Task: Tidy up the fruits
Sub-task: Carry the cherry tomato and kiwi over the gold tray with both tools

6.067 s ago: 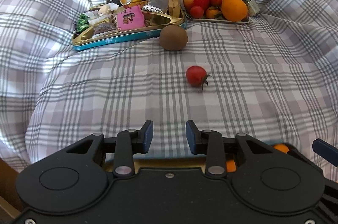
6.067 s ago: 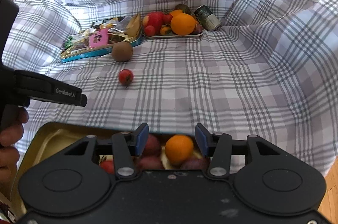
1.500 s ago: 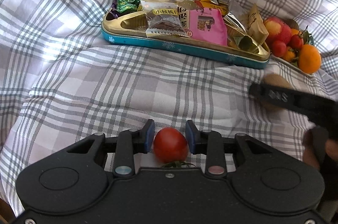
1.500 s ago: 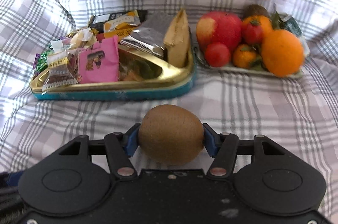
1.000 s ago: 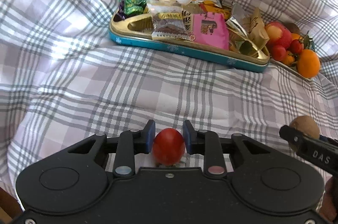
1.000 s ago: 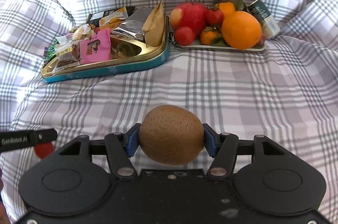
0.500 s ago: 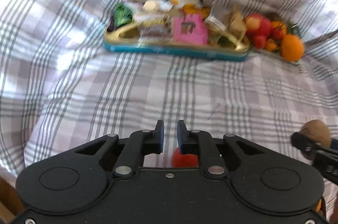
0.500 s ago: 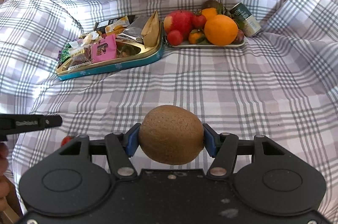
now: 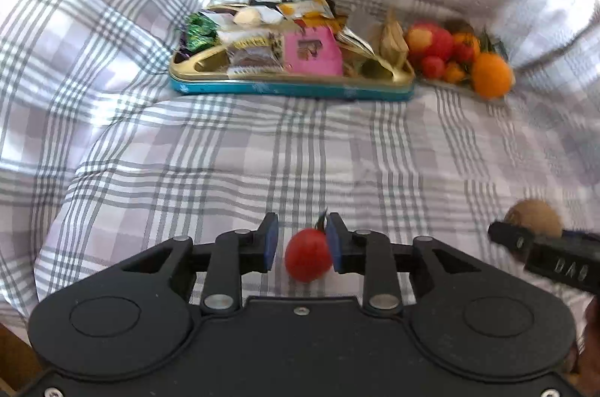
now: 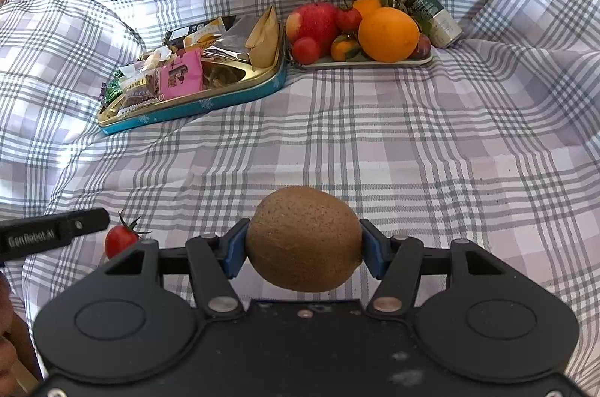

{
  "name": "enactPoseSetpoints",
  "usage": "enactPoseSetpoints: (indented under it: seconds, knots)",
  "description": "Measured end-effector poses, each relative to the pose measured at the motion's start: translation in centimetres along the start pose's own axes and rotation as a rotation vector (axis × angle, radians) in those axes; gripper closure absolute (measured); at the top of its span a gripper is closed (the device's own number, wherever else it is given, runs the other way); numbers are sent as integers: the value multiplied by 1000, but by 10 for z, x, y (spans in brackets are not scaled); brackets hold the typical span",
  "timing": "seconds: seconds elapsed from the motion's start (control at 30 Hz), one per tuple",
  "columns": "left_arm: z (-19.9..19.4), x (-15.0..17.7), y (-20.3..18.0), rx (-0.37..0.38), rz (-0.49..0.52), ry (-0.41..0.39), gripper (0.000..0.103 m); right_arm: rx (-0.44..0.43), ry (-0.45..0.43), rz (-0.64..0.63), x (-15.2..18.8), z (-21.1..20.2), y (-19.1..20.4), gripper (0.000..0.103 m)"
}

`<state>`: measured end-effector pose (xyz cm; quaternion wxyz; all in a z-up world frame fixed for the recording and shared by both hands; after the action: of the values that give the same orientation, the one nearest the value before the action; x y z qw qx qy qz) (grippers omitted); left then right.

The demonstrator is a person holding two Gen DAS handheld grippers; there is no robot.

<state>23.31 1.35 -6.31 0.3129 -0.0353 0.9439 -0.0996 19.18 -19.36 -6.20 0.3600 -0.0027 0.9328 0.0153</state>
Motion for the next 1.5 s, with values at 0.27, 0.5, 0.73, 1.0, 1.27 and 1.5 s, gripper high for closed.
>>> enactPoseSetpoints:
  seconds: [0.27,0.5,0.73,1.0,1.27,1.5]
  knots:
    - [13,4,-4,3,11,13,60,-7,19,-11,3,3,1,40]
    - [26,8,-13,33,13,68,57,-8,39,-2,5,9,1,40]
    - [36,12,-13,6,-2,91,59,6,43,-19,9,11,3,40]
    - [30,8,-14,-8,1,81,62,1,31,-14,9,4,3,40]
    - [-9,5,-23,-6,48,25,62,-1,-7,-20,10,-24,4,40]
    - [-54,9,-32,12,99,-20,62,-11,-48,-48,21,-64,10,40]
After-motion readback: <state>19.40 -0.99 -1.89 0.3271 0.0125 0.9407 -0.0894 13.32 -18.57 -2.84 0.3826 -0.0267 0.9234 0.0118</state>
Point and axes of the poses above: each gripper's, at about its wrist camera, not at the fingertips, and z roughly the way its jaws point, y to its left, x to its underside, the point moved 1 cm from there along z, roughly the way its jaws point, and after that the axes turned 12 degrees about -z, right-handed, at the moved point
